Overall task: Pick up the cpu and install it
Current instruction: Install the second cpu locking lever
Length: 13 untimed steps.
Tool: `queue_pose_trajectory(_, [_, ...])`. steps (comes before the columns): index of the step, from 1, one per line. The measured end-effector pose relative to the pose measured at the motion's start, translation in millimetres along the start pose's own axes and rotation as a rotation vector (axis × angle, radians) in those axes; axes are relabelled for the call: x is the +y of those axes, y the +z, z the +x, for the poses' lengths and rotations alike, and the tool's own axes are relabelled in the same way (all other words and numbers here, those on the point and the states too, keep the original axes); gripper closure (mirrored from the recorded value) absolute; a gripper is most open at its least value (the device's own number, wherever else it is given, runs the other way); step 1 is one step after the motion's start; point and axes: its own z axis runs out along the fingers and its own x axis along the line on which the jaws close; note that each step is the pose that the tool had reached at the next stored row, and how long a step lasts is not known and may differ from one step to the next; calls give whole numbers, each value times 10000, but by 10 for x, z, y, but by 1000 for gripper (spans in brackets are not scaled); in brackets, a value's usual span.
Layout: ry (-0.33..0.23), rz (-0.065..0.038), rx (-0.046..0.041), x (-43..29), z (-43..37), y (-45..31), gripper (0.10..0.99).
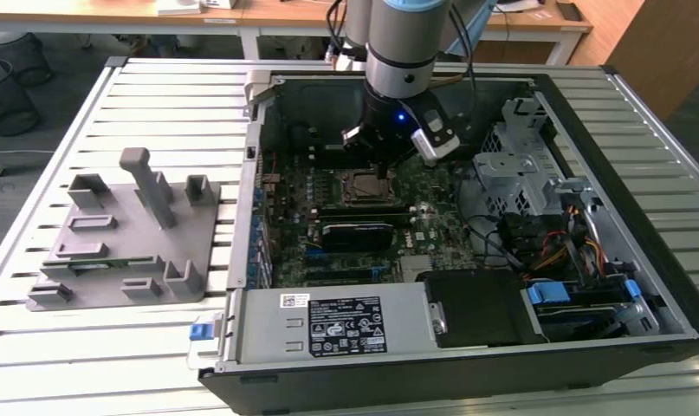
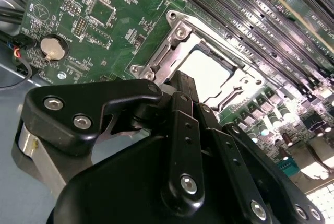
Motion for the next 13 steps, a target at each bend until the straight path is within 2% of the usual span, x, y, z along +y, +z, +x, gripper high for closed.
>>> queue_pose_trajectory(9, [1,3,1,-39,4,-6,980])
queue_pose_trajectory(13, [0,2,0,-35,3,-52,980])
